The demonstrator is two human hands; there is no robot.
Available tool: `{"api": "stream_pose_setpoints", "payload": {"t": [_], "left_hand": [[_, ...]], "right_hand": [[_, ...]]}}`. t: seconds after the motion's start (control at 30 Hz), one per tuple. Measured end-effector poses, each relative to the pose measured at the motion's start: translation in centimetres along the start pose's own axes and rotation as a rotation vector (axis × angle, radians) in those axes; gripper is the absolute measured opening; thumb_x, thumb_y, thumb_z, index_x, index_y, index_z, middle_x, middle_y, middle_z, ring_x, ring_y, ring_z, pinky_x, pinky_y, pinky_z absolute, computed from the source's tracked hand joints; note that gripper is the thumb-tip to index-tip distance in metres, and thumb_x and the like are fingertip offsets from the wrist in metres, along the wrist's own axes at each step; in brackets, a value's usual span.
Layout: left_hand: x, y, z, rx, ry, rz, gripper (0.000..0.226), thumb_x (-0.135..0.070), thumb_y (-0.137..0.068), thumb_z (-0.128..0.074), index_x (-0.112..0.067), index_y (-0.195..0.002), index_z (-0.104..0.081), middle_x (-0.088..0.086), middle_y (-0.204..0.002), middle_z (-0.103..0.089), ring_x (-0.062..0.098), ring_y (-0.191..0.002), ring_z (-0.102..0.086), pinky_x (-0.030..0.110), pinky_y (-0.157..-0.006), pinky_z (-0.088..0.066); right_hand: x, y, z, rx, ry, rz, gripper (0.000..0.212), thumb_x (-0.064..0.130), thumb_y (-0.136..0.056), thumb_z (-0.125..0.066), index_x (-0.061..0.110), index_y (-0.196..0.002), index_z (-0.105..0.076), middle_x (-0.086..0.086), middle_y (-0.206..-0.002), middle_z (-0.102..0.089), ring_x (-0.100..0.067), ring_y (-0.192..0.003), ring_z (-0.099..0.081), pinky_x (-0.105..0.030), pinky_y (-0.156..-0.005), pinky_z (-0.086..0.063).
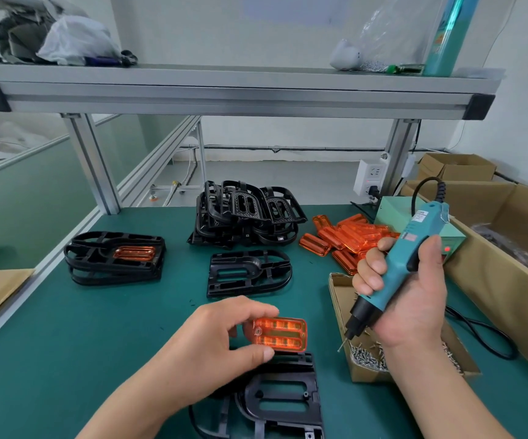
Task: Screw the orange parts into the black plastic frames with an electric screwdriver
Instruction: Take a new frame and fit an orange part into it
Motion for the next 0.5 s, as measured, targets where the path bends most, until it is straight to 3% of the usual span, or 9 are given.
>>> {"api": "stream_pose_setpoints", "payload": {"t": [0.2, 0.5], "left_hand": [[-1.3, 0.2, -1.6, 0.134, -0.081, -0.097, 0.043, -0.056, -0.083, -0.079, -0.054, -0.123, -0.065, -0.025, -0.122, -0.060, 0.004, -0.125, -0.054, 0.027, -0.101, -0.045], [-1.5, 0.2, -2.0, 0.154, -0.135, -0.109, 0.036, -0.055, -0.084, -0.075, -0.053, -0.118, -0.063, -0.026, -0.116, -0.063, 0.002, -0.116, -0.058, 0.027, -0.096, -0.049]], "right_hand": [[-0.1, 0.1, 0.0, -0.014, 0.007, -0.006, 0.057, 0.069, -0.101, -0.046, 0.013, -0.097, -0.058, -0.003, -0.074, -0.044, -0.013, -0.054, -0.043, -0.025, -0.050, -0.039], [0.0, 0.1, 0.1, -0.013, 0.005, -0.003, 0.057, 0.069, -0.100, -0.048, 0.013, -0.097, -0.059, -0.003, -0.074, -0.045, -0.014, -0.054, -0.043, -0.025, -0.050, -0.040]]}}
Point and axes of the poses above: each hand's wrist, its own y-axis away from the middle knuckle, its own z-axis out of the back of the hand, x = y × z, the point moved 10 cm from there along -y, towards the middle knuckle
